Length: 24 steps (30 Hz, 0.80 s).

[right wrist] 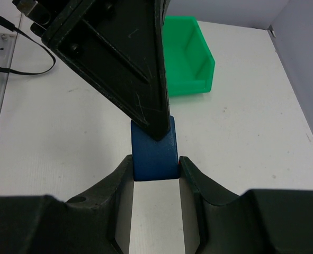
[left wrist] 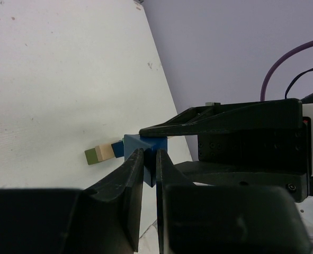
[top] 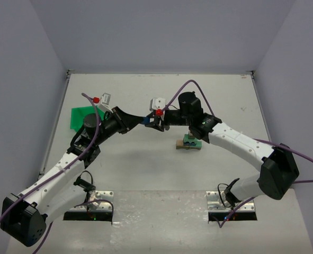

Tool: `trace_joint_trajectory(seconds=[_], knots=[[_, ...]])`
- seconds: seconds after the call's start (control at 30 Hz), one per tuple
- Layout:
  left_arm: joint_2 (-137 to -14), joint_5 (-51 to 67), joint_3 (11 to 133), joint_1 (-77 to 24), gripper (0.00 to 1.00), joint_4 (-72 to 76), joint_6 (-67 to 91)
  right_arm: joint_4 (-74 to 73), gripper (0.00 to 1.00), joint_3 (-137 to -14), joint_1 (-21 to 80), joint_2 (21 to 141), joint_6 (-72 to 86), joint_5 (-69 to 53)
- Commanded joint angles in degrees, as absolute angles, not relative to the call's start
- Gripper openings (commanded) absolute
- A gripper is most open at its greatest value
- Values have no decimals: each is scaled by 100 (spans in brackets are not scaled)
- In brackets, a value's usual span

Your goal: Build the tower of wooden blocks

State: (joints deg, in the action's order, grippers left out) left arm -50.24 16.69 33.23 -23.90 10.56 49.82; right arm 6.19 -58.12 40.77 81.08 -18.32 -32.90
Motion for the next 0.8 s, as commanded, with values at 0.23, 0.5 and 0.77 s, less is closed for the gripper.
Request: trace_joint_trajectory(seconds=[0.23, 0.5, 0.77], knots=[[-5018, 1534, 3188, -2382, 0, 1335, 5031, 434, 0, -6010, 4113, 7476, -1223, -3192], [-5053, 1319, 3094, -2382, 0, 1300, 5036, -306, 0, -6331, 4113, 7426, -1378, -3461], [-5139, 1013, 3128, -2382, 6, 1190, 4969, -1582, 0, -6871, 4105, 7527, -1780, -3199]])
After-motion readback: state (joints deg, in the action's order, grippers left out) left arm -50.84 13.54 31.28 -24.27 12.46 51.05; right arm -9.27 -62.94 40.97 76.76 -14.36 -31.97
